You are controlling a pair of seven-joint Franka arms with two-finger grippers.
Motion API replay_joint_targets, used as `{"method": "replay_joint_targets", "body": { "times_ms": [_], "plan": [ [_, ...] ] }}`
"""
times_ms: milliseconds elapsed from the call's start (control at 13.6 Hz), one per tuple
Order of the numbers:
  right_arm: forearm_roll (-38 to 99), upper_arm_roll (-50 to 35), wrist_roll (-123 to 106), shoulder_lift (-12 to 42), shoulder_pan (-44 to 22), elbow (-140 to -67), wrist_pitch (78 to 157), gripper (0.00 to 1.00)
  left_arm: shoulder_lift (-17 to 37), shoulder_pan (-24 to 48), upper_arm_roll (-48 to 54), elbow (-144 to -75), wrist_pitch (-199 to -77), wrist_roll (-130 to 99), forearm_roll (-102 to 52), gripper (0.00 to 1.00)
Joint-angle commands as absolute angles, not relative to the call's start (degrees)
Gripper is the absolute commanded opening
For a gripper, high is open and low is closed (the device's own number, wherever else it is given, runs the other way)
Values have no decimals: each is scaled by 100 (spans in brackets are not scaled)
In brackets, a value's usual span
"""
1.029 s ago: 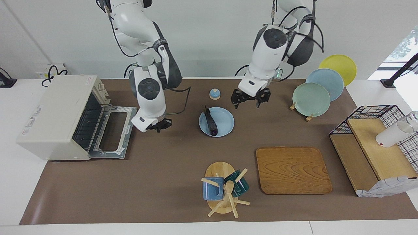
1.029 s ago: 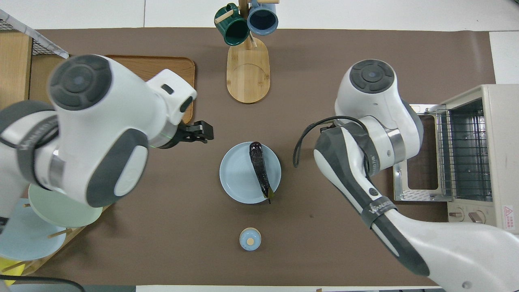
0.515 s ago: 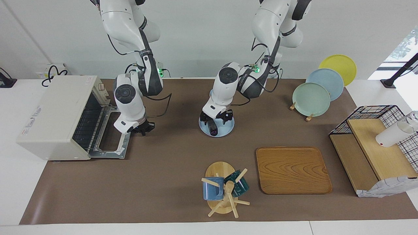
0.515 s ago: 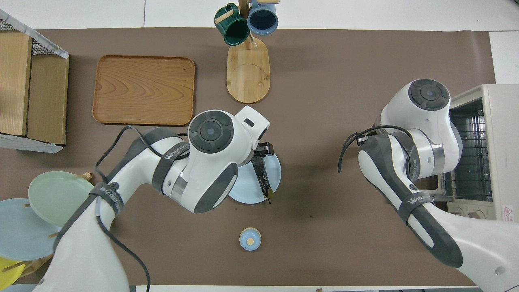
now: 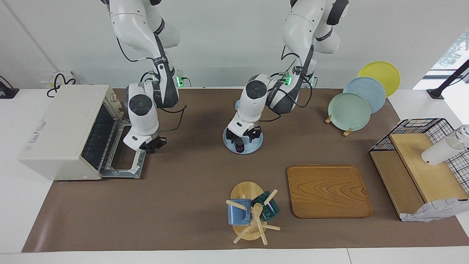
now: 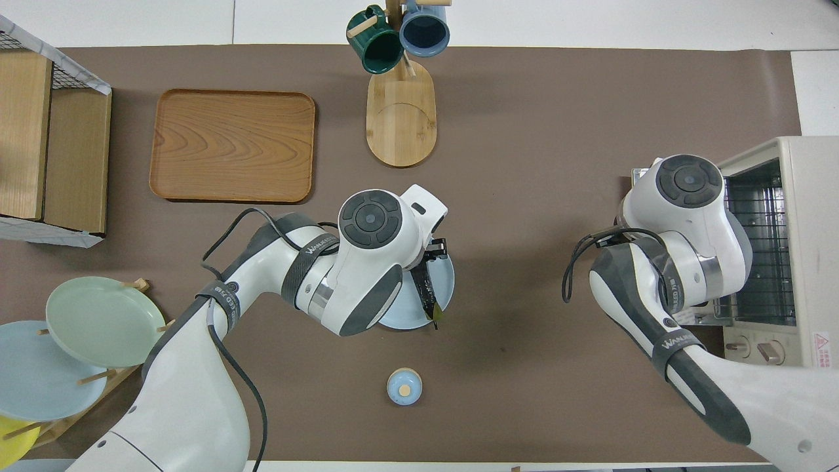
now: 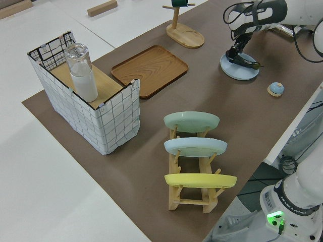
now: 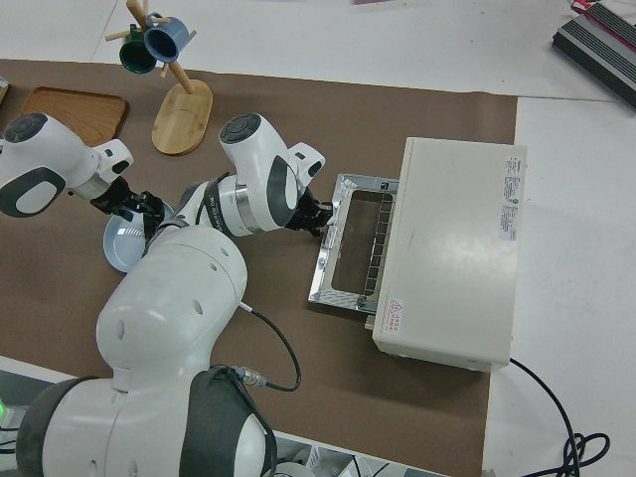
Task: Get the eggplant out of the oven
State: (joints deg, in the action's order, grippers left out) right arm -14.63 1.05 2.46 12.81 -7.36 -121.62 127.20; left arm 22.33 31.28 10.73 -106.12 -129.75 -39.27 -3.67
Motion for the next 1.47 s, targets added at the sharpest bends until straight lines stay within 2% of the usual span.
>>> {"method": "replay_joint_targets", "body": {
  "times_ms": [0, 147, 294, 368, 441, 515, 588, 809, 956, 1176, 1397],
  "plan": [
    [-2011, 35, 79, 1073, -642, -12296, 12709, 0, 2224, 3217, 993, -10696, -13148, -3920, -369, 71],
    [-2065, 44, -200, 1002, -581, -12287, 12691, 0, 2215, 3217, 993, -10758, -13192, -3920, -352, 69],
    [-2083, 44, -491, 932, -492, -12156, 12543, 0, 2215, 3217, 993, -10775, -13201, -3911, -352, 57],
    [-2092, 53, -640, 914, -466, -12025, 12359, 0, 2215, 3217, 993, -10775, -13201, -3911, -352, 45],
    [-2100, 44, -790, 862, -388, -11876, 12166, 0, 2215, 3217, 993, -10775, -13201, -3911, -352, 27],
    [-2092, 44, -974, 827, -326, -11752, 12016, 0, 2215, 3217, 993, -10767, -13184, -3902, -352, 4],
    [-2092, 44, -1123, 765, -264, -11655, 11902, 0, 2215, 3208, 993, -10732, -13140, -3894, -352, 0],
    [-2066, 35, -1502, 528, 78, -11593, 11786, 0, 2075, 3085, 967, -10583, -12887, -3841, -343, 0],
    [-2004, 35, -1643, 344, 254, -11523, 11498, 0, 2004, 2578, 967, -9979, -12185, -3439, -343, 0],
    [-2004, 35, -1968, 141, 421, -11522, 11365, 0, 2354, 1541, 984, -8792, -11147, -2323, -369, 0],
    [-1986, 35, -2109, -9, 536, -11505, 11189, 1, 2802, 828, 976, -8298, -11126, -1637, -343, 0]
  ]
}}
